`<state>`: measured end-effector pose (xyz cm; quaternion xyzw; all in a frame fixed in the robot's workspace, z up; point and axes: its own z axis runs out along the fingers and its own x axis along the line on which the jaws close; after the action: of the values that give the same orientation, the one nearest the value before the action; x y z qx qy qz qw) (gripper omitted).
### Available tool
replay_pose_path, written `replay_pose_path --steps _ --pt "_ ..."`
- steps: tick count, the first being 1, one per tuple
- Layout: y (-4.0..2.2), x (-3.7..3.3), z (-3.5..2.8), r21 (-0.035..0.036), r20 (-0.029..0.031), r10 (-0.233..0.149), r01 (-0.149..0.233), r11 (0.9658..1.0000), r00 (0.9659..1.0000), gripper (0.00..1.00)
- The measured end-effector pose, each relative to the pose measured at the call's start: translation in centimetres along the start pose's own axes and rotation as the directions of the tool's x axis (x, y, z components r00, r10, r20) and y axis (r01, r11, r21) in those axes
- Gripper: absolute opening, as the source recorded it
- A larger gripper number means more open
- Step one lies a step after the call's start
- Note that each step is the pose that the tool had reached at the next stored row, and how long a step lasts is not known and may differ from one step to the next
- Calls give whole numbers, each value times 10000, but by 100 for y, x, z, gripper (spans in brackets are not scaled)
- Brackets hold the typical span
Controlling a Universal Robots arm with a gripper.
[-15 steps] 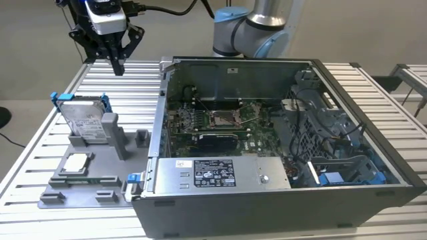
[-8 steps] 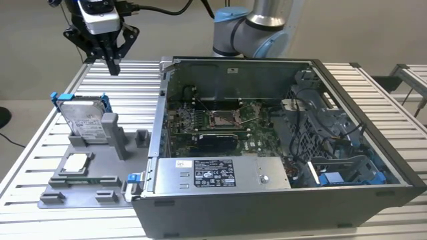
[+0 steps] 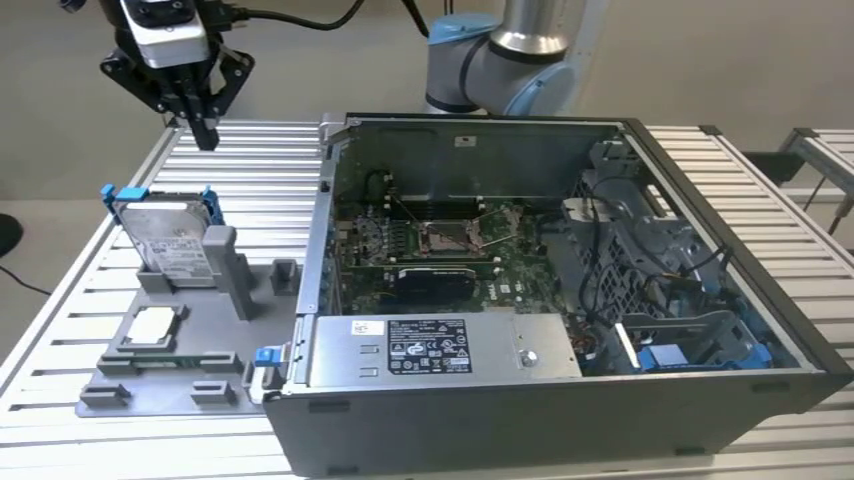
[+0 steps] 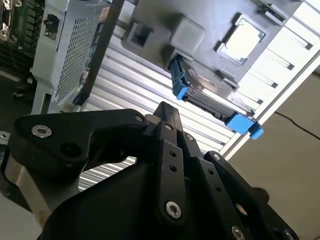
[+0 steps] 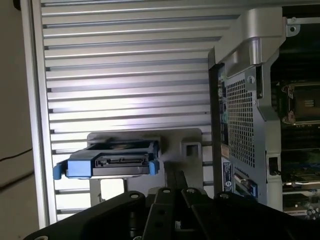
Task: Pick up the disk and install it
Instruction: 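Reach for the disk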
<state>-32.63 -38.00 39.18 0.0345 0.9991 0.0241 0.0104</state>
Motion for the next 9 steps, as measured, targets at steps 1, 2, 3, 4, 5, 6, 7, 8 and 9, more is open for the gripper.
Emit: replay_pose_path --steps 1,2,3,4,5,6,7,8,9 --pt "-3 39 -1 0 0 0 0 10000 10000 0" --pt "-5 79 -2 1 -1 1 -1 10000 10000 0" --pt "-8 115 -3 1 -1 -1 1 10000 10000 0" --pt "-11 146 -3 0 -1 -8 8 10000 10000 0" --pt "-15 176 -4 0 -2 -19 19 10000 10000 0" --pt "-19 207 -4 0 -2 -31 31 10000 10000 0" --pt "-23 238 -5 0 -3 -44 44 10000 10000 0" --pt "-27 272 -5 0 -4 -58 58 10000 10000 0" --pt "-31 305 -6 -1 -3 -72 72 10000 10000 0"
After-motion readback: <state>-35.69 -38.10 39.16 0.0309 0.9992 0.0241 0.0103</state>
